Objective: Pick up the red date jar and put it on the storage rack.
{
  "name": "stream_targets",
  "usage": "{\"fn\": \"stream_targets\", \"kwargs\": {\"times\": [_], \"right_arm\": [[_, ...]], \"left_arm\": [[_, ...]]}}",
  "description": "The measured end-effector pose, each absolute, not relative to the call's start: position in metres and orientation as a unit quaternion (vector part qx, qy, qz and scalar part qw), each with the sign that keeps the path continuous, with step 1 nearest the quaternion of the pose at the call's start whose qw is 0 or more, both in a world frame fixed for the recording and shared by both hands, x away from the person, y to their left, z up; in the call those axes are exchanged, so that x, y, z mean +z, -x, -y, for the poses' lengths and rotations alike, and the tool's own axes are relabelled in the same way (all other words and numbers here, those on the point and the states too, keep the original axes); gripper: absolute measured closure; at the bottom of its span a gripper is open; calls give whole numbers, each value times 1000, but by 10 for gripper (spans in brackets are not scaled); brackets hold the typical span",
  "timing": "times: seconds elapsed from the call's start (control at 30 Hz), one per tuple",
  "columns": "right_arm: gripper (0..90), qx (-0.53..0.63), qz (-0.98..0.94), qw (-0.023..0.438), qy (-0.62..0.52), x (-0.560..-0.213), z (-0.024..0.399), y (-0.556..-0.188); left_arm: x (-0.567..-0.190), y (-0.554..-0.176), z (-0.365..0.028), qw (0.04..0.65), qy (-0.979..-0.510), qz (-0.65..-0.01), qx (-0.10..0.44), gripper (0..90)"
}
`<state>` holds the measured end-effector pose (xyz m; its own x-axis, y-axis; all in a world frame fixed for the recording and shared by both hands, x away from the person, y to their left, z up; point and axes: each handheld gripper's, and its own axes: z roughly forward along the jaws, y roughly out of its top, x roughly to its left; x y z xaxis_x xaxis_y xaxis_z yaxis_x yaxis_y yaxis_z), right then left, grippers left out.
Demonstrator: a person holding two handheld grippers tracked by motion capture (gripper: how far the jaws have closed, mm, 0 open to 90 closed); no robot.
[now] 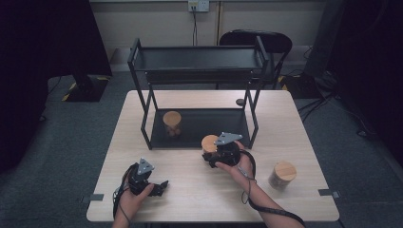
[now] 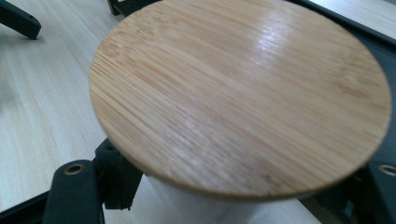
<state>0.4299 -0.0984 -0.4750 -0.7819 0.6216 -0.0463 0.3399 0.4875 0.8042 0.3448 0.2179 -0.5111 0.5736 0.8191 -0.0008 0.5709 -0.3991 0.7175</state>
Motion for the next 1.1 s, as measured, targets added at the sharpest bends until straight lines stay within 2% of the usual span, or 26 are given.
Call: {"fn": "stream_targets", "kwargs": {"times": [1.1], "right_arm": [[255,411,-849,179,-279,-464,75,-455]], "left_arm": [[-511,-345,-218,346,-818,-424,179,4]]}}
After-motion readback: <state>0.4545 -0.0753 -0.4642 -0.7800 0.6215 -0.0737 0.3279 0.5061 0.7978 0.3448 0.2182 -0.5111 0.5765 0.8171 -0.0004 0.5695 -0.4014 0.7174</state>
